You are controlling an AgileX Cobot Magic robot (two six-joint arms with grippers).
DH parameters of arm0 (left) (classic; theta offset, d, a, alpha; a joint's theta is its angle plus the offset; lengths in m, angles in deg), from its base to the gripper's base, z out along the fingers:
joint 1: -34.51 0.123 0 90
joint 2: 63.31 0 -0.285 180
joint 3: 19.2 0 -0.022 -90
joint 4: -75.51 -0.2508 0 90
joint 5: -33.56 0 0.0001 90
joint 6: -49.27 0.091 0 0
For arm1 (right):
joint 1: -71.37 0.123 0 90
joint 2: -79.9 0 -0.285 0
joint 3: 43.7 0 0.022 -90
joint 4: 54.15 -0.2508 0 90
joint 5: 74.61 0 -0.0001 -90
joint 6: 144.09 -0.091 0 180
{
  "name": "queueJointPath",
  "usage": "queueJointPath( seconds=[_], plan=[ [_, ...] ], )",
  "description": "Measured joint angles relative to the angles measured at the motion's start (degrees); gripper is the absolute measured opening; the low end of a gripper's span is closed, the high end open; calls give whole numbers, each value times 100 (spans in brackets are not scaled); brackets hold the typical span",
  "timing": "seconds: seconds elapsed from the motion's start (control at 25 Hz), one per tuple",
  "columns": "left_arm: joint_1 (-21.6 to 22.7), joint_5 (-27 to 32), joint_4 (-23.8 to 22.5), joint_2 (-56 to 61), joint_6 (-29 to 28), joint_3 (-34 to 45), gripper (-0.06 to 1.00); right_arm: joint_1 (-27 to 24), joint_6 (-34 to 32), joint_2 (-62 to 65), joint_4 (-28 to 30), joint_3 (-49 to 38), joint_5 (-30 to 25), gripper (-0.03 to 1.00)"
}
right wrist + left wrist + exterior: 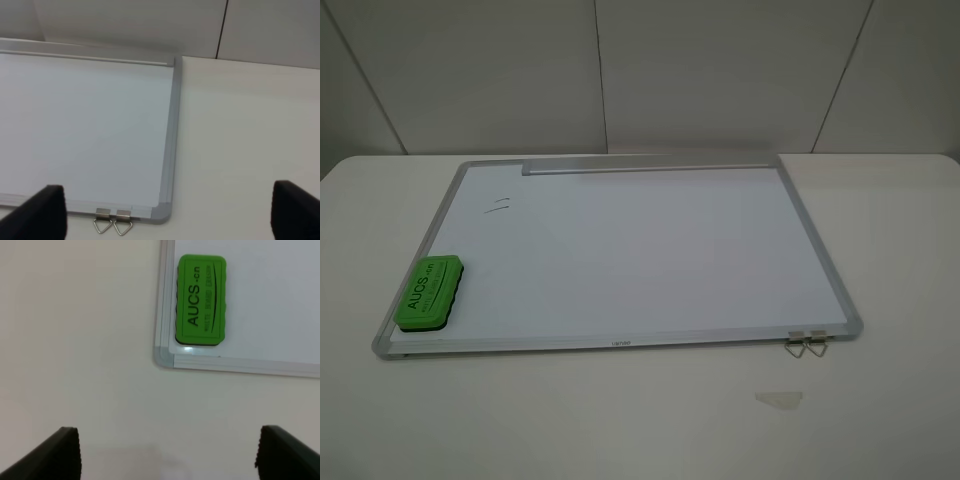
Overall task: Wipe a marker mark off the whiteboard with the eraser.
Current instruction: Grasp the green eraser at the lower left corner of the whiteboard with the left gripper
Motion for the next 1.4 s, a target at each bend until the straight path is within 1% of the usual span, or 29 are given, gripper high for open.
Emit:
queueJointPath(
  seconds=[0.12, 0.24, 0.6, 0.76, 0.88, 1.0, 1.16, 1.4],
  plan=[
    [0, -48, 0, -828, 22, -152, 72, 0, 0, 0, 0, 0, 0, 82],
    [0, -393, 51, -1585, 115, -175, 72, 0, 0, 0, 0, 0, 0, 82],
    [0, -1916, 337, -3477, 287, -175, 72, 0, 0, 0, 0, 0, 0, 82],
    [0, -2600, 613, -4177, 464, -175, 72, 0, 0, 0, 0, 0, 0, 82],
    [0, -2987, 820, -4652, 639, -180, 72, 0, 0, 0, 0, 0, 0, 82],
    [0, -3246, 947, -5091, 751, -180, 72, 0, 0, 0, 0, 0, 0, 82],
    [0, -3471, 984, -5579, 823, -180, 72, 0, 0, 0, 0, 0, 0, 82],
    [0, -3799, 1139, -5979, 975, -180, 72, 0, 0, 0, 0, 0, 0, 82]
  ],
)
